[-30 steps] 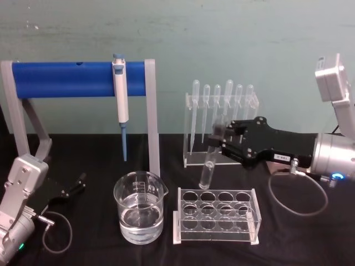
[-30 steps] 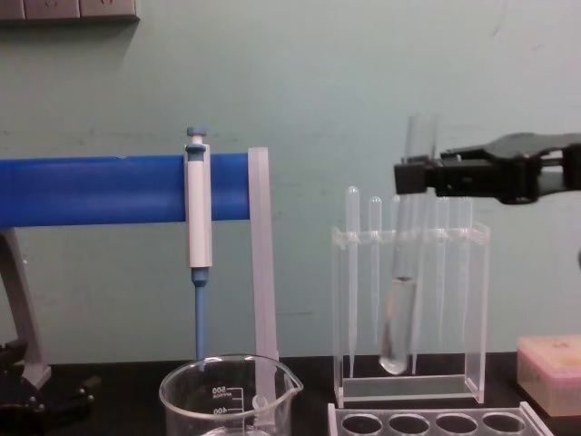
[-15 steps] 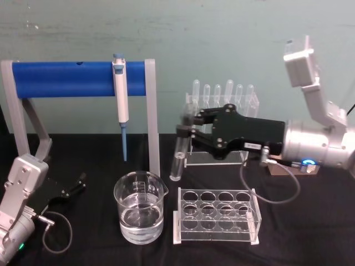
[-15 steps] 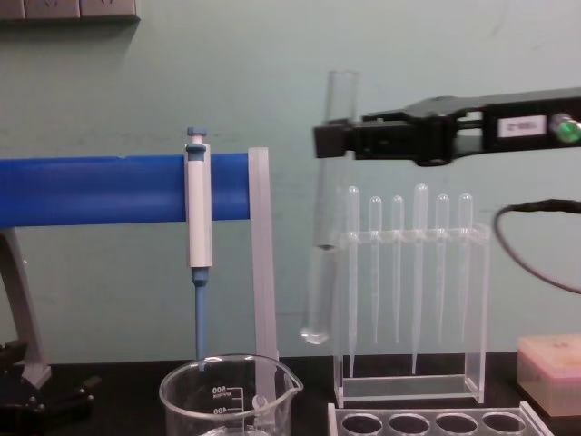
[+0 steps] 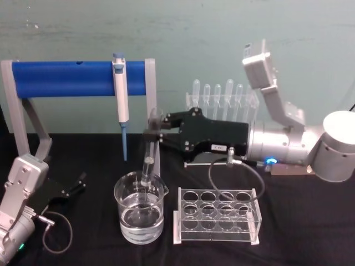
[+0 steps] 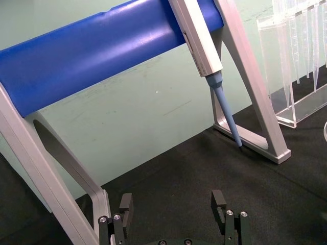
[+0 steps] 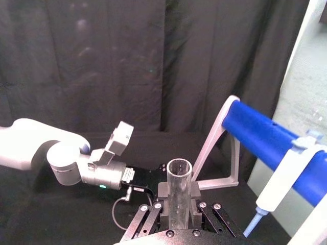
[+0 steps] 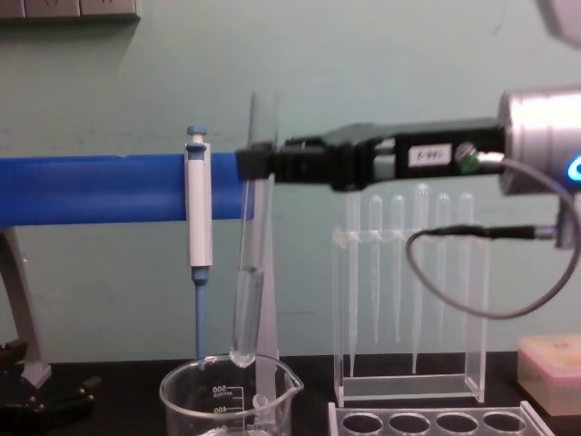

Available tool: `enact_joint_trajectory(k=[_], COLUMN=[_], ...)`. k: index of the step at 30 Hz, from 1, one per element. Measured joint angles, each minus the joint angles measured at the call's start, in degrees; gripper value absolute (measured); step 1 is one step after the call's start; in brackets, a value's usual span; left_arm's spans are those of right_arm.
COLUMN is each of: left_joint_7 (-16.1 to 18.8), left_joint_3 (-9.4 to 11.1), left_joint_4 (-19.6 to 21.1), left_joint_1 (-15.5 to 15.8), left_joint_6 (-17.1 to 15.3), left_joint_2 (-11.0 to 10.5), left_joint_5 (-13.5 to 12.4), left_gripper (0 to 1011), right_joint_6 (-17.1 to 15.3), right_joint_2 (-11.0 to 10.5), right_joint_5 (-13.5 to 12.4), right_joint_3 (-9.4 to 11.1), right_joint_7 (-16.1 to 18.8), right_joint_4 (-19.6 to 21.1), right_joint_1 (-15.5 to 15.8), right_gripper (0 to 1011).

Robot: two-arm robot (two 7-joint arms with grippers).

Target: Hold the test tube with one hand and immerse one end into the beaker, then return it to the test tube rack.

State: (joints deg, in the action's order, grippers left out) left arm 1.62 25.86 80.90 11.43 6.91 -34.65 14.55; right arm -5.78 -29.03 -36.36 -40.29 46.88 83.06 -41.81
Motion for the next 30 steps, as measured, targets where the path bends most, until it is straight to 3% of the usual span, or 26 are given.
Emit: enact_joint_trajectory(k=[18,30], left_joint_7=[0.00,0.00], left_joint_3=[0.00,0.00], left_joint_4=[0.00,0.00], left_joint_1=[0.00,0.00], left_joint_6=[0.00,0.00], left_joint_2=[0.00,0.00], left_joint_5=[0.00,0.00], left_gripper=[1000,1000], right_joint_6=[5.22,8.59], right_joint_2=[6.03,7.15], right_joint_5=[2.67,4.99], right_joint_3=[-3.33,-3.88], right_joint_7=[3.45,4.55], right_joint_4=[-12.77,-15.49], right_joint_1=[-1.42,-0.23], right_gripper=[239,241])
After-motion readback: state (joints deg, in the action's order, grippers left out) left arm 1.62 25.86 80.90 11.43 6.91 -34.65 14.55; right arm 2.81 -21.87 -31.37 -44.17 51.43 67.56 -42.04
